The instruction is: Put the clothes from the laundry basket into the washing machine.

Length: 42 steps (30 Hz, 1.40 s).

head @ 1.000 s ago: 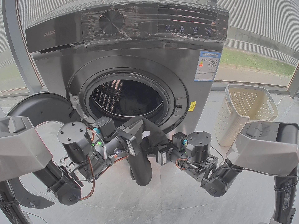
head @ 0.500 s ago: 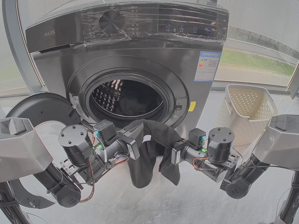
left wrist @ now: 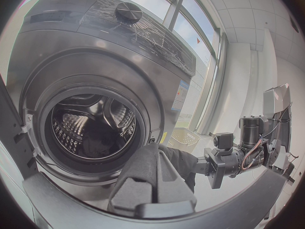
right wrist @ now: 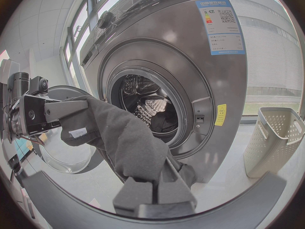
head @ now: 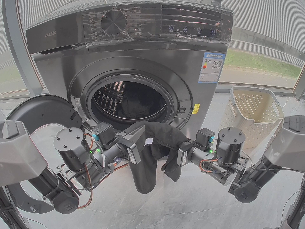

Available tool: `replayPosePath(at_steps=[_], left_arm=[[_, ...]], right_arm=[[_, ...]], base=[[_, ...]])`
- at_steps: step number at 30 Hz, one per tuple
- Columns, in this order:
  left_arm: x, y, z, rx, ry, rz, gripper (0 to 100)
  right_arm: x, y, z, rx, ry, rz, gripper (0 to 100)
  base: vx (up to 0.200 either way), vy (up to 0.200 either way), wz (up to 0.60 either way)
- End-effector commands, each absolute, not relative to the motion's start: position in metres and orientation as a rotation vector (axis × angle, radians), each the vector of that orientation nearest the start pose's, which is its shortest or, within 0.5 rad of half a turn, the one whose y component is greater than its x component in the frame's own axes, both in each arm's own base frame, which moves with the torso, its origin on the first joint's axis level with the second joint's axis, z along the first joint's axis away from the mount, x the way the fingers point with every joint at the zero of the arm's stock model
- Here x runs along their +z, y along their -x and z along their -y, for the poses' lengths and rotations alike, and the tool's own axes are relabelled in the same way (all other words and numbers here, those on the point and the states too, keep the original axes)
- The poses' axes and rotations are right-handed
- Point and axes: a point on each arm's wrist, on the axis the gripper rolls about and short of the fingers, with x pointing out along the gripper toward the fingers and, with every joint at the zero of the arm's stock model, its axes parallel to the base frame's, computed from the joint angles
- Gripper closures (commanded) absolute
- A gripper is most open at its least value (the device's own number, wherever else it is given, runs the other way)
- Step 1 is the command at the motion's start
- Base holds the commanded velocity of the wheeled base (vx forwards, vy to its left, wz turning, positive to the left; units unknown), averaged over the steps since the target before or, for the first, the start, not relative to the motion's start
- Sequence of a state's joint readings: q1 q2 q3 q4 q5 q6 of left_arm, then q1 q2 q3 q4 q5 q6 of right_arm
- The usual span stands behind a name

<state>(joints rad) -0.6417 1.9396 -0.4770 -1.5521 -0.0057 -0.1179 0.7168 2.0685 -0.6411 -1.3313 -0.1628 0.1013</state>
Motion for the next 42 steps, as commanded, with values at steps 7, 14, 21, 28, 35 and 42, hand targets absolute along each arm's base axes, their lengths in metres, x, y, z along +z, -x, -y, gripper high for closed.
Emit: replayPosePath(at_steps=[7, 14, 21, 28, 35, 42], left_arm=[[0.121, -0.241, 0.188, -0.661, 0.156, 0.036, 100], [0.119, -0.238, 0.192, -0.664, 0.174, 0.021, 100], [0.119, -0.238, 0.191, -0.662, 0.171, 0.017, 100], [0.116, -0.237, 0.188, -0.656, 0.167, 0.006, 100], [0.114, -0.235, 0.184, -0.648, 0.163, -0.007, 0], [0.102, -0.236, 0.178, -0.63, 0.145, -0.054, 0]], right_arm=[[0.095, -0.255, -0.218, 0.551, -0.057, -0.12, 100], [0.096, -0.253, -0.217, 0.547, -0.062, -0.123, 100], [0.095, -0.251, -0.217, 0.541, -0.068, -0.129, 100], [0.097, -0.251, -0.217, 0.542, -0.073, -0.116, 100], [0.116, -0.251, -0.214, 0.539, -0.099, -0.056, 100], [0.129, -0.25, -0.211, 0.537, -0.11, -0.021, 100]], base=[[0.0, 0.0, 0.0], [0.0, 0.0, 0.0], [0.0, 0.0, 0.0], [0.0, 0.0, 0.0], [0.0, 0.0, 0.0], [0.0, 0.0, 0.0]])
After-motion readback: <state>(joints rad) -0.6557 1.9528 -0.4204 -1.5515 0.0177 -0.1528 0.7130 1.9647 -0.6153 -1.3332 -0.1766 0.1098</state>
